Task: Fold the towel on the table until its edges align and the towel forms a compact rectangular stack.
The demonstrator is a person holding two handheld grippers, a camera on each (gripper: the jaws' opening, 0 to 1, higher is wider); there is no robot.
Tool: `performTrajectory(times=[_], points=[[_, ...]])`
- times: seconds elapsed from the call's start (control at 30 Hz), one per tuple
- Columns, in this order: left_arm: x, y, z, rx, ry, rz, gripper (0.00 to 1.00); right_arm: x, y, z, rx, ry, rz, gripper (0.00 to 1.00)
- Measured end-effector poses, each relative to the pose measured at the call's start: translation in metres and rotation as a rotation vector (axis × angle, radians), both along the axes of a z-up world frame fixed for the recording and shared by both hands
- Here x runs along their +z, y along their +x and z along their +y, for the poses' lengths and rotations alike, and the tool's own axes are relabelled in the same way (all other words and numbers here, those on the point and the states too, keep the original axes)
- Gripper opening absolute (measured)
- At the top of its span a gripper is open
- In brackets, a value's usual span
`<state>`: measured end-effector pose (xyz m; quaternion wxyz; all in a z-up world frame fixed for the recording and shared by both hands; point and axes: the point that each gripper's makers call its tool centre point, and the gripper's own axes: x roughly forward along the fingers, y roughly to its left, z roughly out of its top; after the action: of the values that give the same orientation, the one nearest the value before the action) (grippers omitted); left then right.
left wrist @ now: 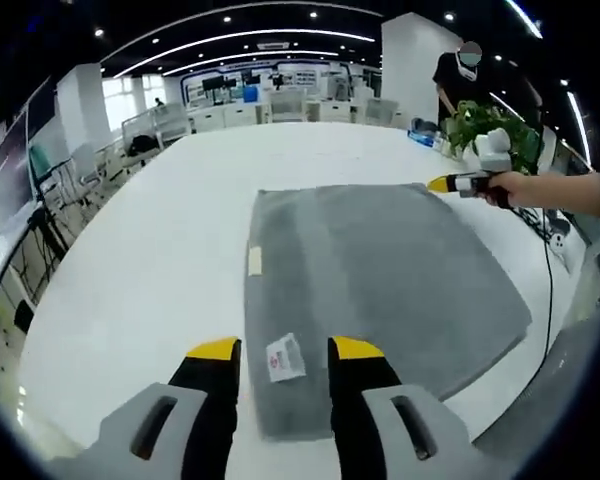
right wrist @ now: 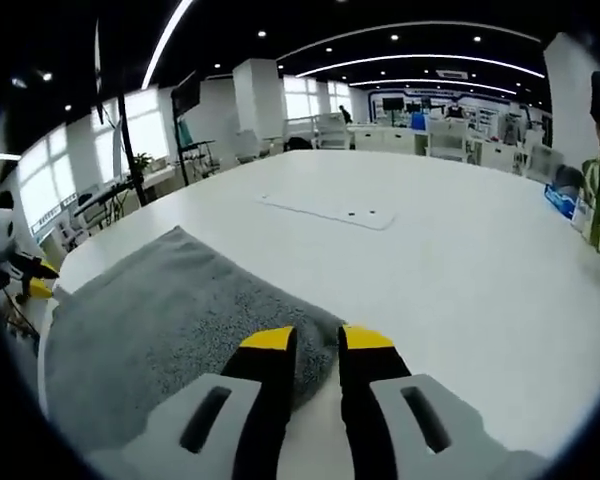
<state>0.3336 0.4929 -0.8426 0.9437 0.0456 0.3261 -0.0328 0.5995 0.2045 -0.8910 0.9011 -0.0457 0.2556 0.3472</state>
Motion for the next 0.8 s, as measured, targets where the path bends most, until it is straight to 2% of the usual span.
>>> performTrajectory(times=[0.03, 0.13, 0.17, 0.2, 0.27, 0.33, 0.43, 0.5, 0.67, 0.73, 0.8], points=[[0.003, 0.003, -0.005, -0.012, 0.002, -0.008, 0.39, 0.004, 0.001, -0.003, -0.002, -0.002, -0.006, 0.18], [0.016, 0.014, -0.041, -0.119, 0.011, -0.024, 0.45, 0.01, 0.001, -0.011, -0.032, 0.008, -0.006, 0.19], [0.016, 0.014, -0.046, -0.133, 0.011, -0.023, 0.46, 0.01, 0.002, -0.014, -0.041, 0.006, -0.009, 0.2], [0.019, 0.015, -0.062, -0.184, 0.014, -0.021, 0.46, 0.011, 0.001, -0.015, -0.045, 0.005, -0.008, 0.2], [0.019, 0.017, -0.079, -0.244, 0.011, -0.017, 0.47, 0.01, -0.001, -0.017, -0.051, 0.005, -0.001, 0.21], [0.021, 0.016, -0.109, -0.328, 0.0, -0.013, 0.47, 0.01, -0.002, -0.019, -0.055, 0.005, 0.002, 0.21], [0.019, 0.015, -0.137, -0.395, -0.014, -0.009, 0.48, 0.01, -0.003, -0.02, -0.056, 0.001, 0.003, 0.21], [0.018, 0.018, -0.151, -0.4, -0.014, -0.016, 0.5, 0.01, -0.004, -0.02, -0.06, -0.001, 0.005, 0.2], [0.013, 0.021, -0.192, -0.47, -0.034, -0.013, 0.51, 0.003, -0.002, -0.026, -0.081, -0.025, 0.016, 0.2], [0.007, 0.018, -0.215, -0.524, -0.057, 0.003, 0.51, 0.003, -0.003, -0.026, -0.085, -0.021, 0.021, 0.2], [0.002, 0.015, -0.227, -0.558, -0.061, 0.017, 0.51, 0.001, -0.002, -0.026, -0.085, -0.021, 0.024, 0.2]])
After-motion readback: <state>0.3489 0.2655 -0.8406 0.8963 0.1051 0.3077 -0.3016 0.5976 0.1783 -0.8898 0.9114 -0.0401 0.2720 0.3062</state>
